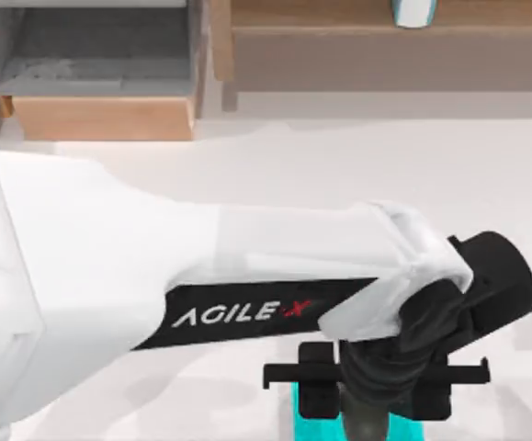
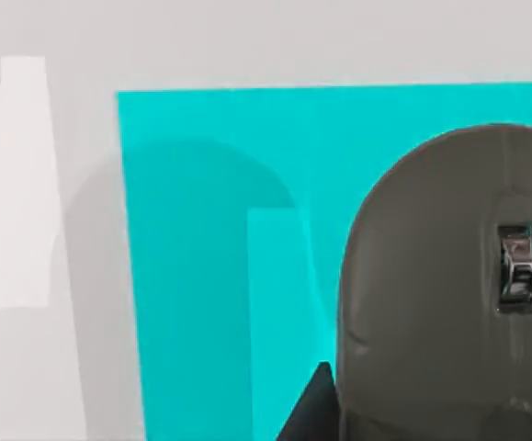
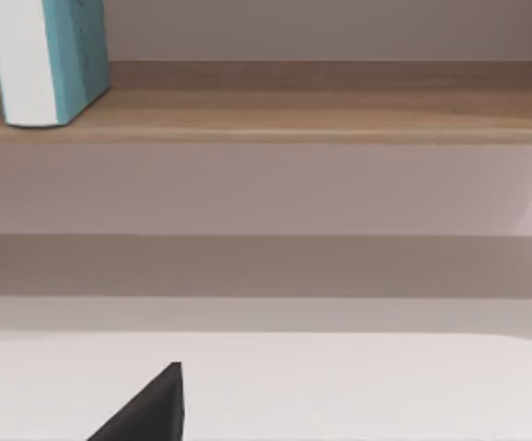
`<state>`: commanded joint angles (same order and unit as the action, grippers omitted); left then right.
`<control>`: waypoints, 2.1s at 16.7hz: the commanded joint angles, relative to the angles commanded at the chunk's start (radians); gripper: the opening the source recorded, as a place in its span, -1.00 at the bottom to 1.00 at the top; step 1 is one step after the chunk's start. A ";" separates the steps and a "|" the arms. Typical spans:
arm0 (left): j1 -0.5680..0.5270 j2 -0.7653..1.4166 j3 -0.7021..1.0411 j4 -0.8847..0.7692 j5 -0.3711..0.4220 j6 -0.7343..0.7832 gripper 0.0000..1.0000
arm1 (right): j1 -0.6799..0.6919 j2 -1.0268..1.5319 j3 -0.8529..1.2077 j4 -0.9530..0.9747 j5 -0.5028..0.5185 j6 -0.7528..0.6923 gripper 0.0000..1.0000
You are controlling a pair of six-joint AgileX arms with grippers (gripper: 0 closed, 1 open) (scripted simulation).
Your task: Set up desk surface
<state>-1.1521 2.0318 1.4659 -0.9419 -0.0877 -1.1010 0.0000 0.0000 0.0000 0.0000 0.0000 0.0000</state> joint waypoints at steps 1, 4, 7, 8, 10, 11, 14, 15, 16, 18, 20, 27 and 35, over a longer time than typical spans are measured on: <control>-0.025 0.005 -0.016 0.007 -0.005 -0.028 -1.00 | 0.000 0.000 0.000 0.000 0.000 0.000 1.00; -0.047 0.009 -0.031 0.012 -0.008 -0.052 -1.00 | 0.000 0.000 0.000 0.000 0.000 0.000 1.00; -0.047 0.009 -0.031 0.012 -0.008 -0.052 -1.00 | 0.000 0.000 0.000 0.000 0.000 0.000 1.00; -0.044 0.005 -0.029 0.011 -0.007 -0.050 -1.00 | 0.000 0.000 0.000 0.000 0.000 0.000 1.00; -0.049 0.004 -0.029 0.006 -0.005 -0.048 -1.00 | 0.000 0.000 0.000 0.000 0.000 0.000 1.00; -0.058 0.001 -0.028 -0.005 -0.002 -0.045 -1.00 | 0.000 0.000 0.000 0.000 0.000 0.000 1.00; -0.100 -0.022 -0.022 -0.055 0.018 -0.030 -1.00 | 0.000 0.000 0.000 0.000 0.000 0.000 1.00; -0.114 -0.034 -0.021 -0.073 0.026 -0.025 -1.00 | 0.000 0.000 0.000 0.000 0.000 0.000 1.00; -0.127 -0.048 -0.020 -0.090 0.035 -0.019 -1.00 | 0.000 0.000 0.000 0.000 0.000 0.000 1.00; -0.147 -0.077 -0.020 -0.116 0.050 -0.007 -1.00 | 0.000 0.000 0.000 0.000 0.000 0.000 1.00; -0.161 -0.104 -0.024 -0.132 0.061 0.006 -1.00 | 0.000 0.000 0.000 0.000 0.000 0.000 1.00; -0.164 -0.148 -0.050 -0.126 0.076 0.033 -1.00 | 0.000 0.000 0.000 0.000 0.000 0.000 1.00; -0.121 -0.090 -0.059 -0.060 0.050 0.008 -1.00 | 0.000 0.000 0.000 0.000 0.000 0.000 1.00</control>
<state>-1.2730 1.9420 1.4066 -1.0024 -0.0380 -1.0931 0.0000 0.0000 0.0000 0.0000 0.0000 0.0000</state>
